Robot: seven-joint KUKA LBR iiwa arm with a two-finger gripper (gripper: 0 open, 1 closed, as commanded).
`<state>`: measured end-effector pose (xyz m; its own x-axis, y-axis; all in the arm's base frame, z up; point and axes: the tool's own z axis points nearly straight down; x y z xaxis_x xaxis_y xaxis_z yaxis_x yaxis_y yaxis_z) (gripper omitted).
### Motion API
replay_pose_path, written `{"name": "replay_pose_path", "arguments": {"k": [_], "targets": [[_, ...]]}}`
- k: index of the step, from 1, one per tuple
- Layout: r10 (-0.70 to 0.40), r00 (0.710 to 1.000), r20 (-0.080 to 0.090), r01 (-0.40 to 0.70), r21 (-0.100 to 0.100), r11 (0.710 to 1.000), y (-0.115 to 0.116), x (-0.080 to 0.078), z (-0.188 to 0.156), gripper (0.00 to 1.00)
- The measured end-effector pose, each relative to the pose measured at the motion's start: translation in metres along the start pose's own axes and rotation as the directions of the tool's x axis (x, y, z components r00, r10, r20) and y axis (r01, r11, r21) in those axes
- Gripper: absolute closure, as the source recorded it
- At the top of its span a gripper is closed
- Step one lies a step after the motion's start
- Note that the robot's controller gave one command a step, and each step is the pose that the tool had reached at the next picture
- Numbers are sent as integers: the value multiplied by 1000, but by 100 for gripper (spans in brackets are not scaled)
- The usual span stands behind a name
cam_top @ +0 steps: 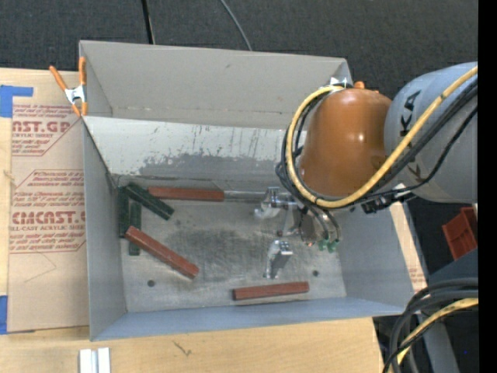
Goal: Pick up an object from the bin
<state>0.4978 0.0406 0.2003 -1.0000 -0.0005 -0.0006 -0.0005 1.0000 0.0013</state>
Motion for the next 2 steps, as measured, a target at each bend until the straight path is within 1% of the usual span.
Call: {"name": "replay_pose_path", "arguments": {"k": [1,2], "targets": [[0,1000,0,0,0,1000,0,0,0,0],[-66,998,7,66,0,998,-23,4,35,0]]}}
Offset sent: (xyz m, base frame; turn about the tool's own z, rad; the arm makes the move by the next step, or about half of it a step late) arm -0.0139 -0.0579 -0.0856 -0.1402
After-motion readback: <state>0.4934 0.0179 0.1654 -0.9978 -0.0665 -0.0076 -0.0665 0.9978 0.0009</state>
